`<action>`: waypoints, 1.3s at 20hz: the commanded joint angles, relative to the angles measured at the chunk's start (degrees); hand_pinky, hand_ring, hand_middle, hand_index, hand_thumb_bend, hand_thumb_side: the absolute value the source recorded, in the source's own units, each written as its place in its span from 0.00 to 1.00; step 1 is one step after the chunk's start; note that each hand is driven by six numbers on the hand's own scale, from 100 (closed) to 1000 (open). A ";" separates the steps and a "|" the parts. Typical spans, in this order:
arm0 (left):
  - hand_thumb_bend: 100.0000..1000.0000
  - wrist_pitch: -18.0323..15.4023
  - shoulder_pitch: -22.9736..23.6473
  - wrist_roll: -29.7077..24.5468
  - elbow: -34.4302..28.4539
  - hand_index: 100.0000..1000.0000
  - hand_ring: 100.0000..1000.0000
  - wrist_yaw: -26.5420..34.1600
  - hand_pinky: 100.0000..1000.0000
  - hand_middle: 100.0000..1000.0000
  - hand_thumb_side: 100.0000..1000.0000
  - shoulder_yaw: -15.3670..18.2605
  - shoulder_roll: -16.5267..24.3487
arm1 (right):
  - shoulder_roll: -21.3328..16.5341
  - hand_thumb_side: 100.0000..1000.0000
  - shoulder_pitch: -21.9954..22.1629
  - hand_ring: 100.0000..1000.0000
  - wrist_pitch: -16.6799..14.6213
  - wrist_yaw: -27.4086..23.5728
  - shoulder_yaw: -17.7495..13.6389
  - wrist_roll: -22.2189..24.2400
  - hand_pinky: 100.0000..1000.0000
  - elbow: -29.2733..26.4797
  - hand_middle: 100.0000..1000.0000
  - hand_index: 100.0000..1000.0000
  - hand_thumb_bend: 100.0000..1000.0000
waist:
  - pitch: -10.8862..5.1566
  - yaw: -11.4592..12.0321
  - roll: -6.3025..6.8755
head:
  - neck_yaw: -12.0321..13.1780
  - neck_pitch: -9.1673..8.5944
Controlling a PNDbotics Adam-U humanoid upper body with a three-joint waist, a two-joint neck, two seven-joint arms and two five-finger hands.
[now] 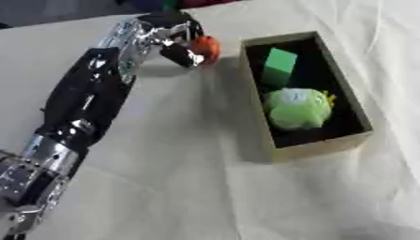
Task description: Pick up objects on the table and place them in the box.
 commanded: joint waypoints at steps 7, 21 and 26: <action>0.00 -0.13 -0.90 -0.71 -0.12 0.69 0.56 2.76 0.49 0.52 0.20 0.23 0.78 | -0.76 1.00 -0.75 0.75 0.35 -0.36 -0.68 -0.03 0.82 -1.38 0.64 0.76 0.00 | -1.44 0.08 -0.29 | -0.02 0.13; 0.00 0.39 -1.04 -3.92 -3.57 0.71 0.53 6.67 0.48 0.56 0.08 -0.31 2.12 | -0.24 1.00 1.11 0.75 0.50 0.08 -0.59 0.00 0.82 -2.00 0.64 0.77 0.00 | -3.76 1.15 -0.56 | -0.73 1.60; 0.00 0.51 -1.37 -3.46 -5.13 0.70 0.51 8.38 0.46 0.53 0.14 -0.23 2.05 | 0.09 1.00 1.58 0.75 0.52 0.37 -0.49 0.00 0.82 -2.37 0.64 0.77 0.00 | -4.46 1.37 -0.61 | -0.91 2.08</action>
